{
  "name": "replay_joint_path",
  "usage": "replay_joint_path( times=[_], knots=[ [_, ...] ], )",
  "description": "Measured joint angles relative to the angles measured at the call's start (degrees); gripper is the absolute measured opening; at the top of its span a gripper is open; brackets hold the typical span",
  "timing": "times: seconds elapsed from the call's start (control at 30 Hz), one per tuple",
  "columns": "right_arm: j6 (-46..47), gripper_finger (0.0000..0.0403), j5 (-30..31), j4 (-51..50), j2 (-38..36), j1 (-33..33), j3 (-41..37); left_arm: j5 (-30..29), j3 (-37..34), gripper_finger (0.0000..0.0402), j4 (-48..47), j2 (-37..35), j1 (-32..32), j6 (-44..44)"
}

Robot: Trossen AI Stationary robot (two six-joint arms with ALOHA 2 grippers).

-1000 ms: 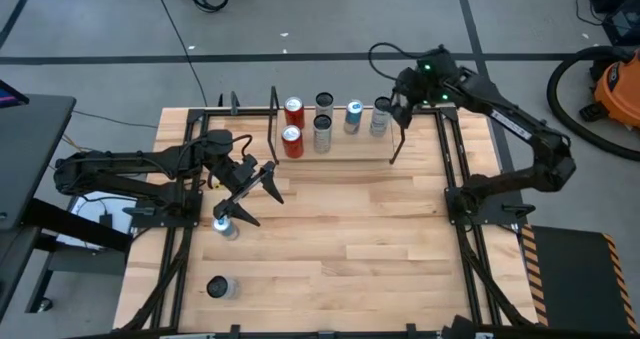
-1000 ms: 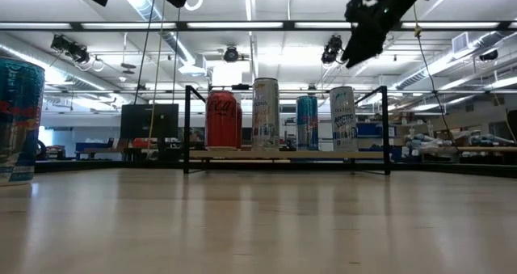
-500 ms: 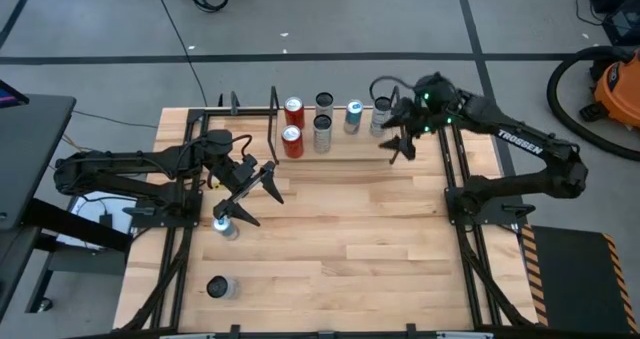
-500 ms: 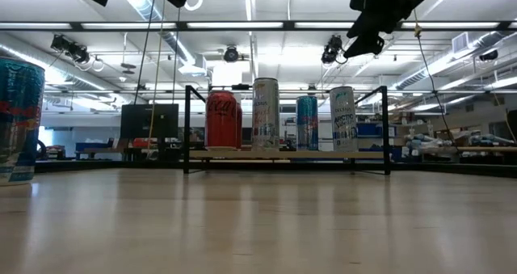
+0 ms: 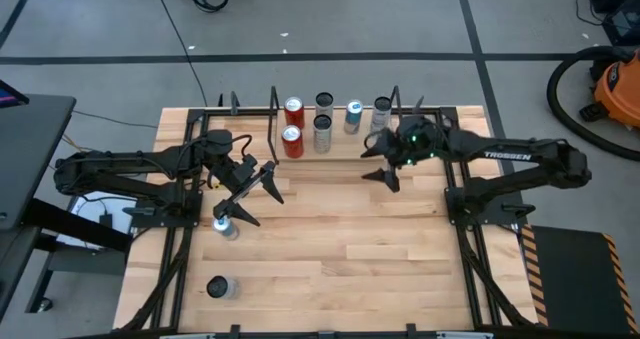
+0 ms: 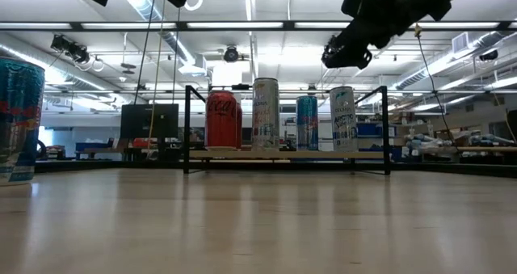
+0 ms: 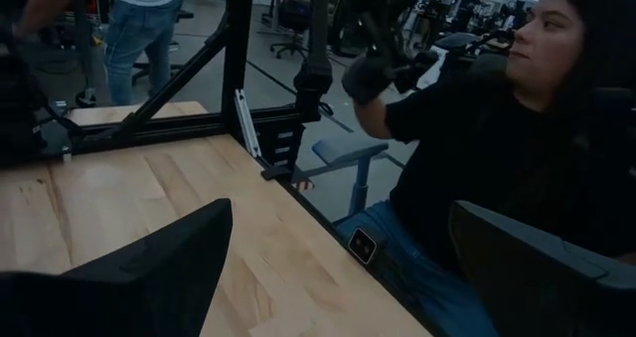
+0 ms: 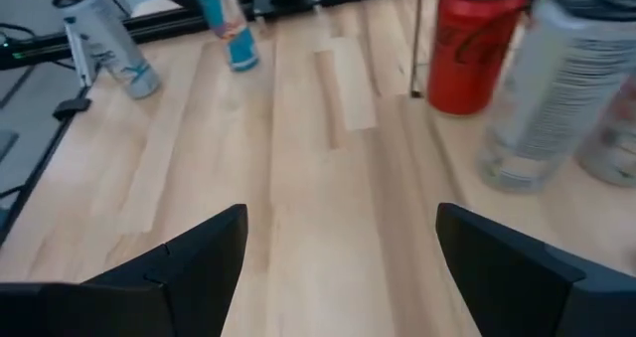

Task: Place canned beverage on shelf
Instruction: Put the blue soda can aligned with the other blue soda can on the shelf

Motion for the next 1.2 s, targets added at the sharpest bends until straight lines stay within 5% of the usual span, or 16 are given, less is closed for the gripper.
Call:
replay_joint_path(
  times=[0.37,0.8,1.2],
  knots=[
    [0.0,0.0334,0.9,10.2,0.0,6.9,-5.3,0.0,0.0,0.0376,6.3,0.0,0.0,0.2],
    [-2.0,0.0334,0.9,18.5,0.0,9.6,-6.5,0.0,0.0,0.0376,3.0,0.0,0.0,6.1],
    [-2.0,0.0334,2.4,16.9,0.0,9.6,-6.4,0.0,0.0,0.0376,0.3,0.0,0.0,10.6]
  ],
)
